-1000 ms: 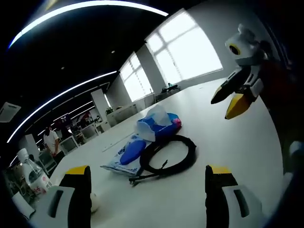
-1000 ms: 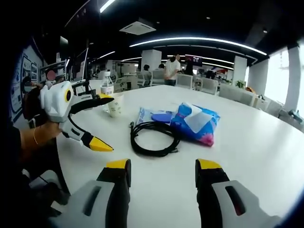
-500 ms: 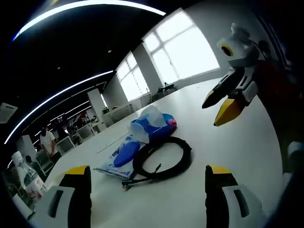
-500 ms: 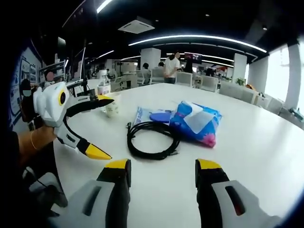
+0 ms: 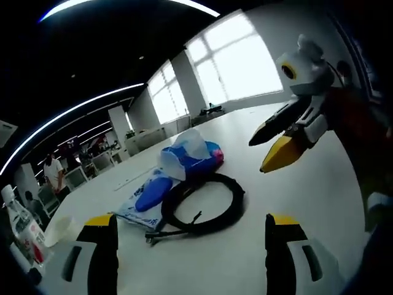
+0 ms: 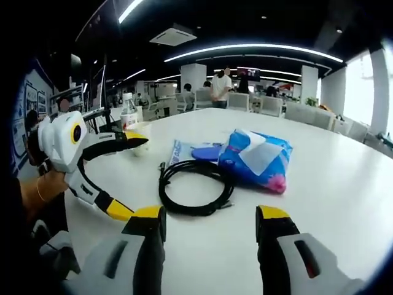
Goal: Arrange the tabletop items into an orderly group along one side of the table until the central work area is clear of visible clutter.
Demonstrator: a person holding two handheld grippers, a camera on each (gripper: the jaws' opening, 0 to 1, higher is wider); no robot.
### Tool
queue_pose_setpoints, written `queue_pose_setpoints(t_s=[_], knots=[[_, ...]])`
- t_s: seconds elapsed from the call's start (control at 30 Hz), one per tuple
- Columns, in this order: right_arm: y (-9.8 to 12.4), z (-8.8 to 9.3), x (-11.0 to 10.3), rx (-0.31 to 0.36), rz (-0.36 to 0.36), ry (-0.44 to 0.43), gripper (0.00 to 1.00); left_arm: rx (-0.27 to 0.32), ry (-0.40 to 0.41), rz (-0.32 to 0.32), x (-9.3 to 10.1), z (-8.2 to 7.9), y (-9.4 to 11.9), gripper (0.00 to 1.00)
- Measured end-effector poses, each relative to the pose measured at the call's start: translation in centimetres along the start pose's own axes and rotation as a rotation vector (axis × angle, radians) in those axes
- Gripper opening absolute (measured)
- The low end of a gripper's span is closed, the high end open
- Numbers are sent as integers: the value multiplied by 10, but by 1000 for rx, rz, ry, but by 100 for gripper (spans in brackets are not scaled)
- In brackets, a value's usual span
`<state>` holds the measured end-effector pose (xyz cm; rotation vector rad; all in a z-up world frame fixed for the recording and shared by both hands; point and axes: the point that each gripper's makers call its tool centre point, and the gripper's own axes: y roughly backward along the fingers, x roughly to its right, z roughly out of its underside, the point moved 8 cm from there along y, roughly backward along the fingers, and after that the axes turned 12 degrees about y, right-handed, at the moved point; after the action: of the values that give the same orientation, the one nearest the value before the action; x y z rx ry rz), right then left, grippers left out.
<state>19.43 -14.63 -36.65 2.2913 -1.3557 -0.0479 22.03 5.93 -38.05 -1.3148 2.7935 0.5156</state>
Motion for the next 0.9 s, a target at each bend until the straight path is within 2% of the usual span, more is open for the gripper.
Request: queue_pose_setpoints(t_s=[0.13, 0.3, 0.47, 0.9], knots=[[-6, -2, 4, 2, 1, -22, 61, -7, 2, 9, 0, 0, -1, 100], [-16, -3, 6, -31, 12, -26, 60, -20, 0, 12, -1, 0, -3, 100], [-29, -7, 9, -24, 7, -69, 60, -20, 22, 21, -1, -2, -6, 100], [-61, -9, 9, -65, 9, -90, 59, -50, 9, 20, -3, 1, -15, 100]])
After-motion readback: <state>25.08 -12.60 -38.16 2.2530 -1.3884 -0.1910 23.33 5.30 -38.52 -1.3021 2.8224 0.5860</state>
